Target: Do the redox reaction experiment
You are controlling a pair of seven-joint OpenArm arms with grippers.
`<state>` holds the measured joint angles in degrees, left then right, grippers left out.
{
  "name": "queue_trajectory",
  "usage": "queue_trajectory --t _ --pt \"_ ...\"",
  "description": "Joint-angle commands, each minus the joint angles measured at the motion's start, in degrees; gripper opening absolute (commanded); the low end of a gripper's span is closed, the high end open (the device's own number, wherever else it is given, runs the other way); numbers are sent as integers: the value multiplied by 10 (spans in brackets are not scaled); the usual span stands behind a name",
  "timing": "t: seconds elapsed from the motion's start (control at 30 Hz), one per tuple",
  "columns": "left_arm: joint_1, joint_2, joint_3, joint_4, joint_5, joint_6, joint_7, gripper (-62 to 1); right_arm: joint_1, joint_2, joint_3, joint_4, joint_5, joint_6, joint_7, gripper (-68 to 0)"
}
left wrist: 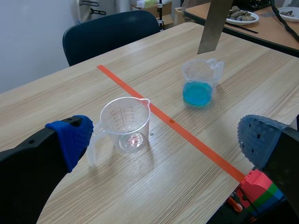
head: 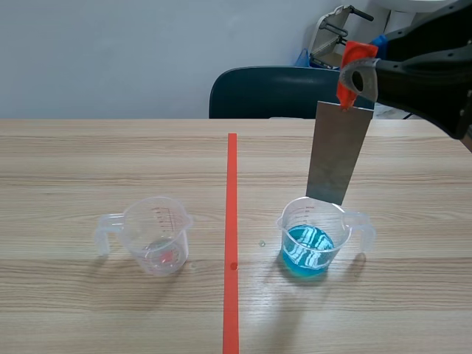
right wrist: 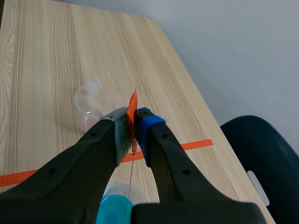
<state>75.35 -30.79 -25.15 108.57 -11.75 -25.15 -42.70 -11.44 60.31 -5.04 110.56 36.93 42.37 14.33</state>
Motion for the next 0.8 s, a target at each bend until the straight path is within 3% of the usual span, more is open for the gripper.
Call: queue_trajectory --t 0.0,0.77 --pt "1 3 3 5 -4 1 -8 14 8 0 6 -1 10 4 11 -667" --pt "1 3 3 5 -4 1 -8 14 8 0 6 -1 10 4 11 -667"
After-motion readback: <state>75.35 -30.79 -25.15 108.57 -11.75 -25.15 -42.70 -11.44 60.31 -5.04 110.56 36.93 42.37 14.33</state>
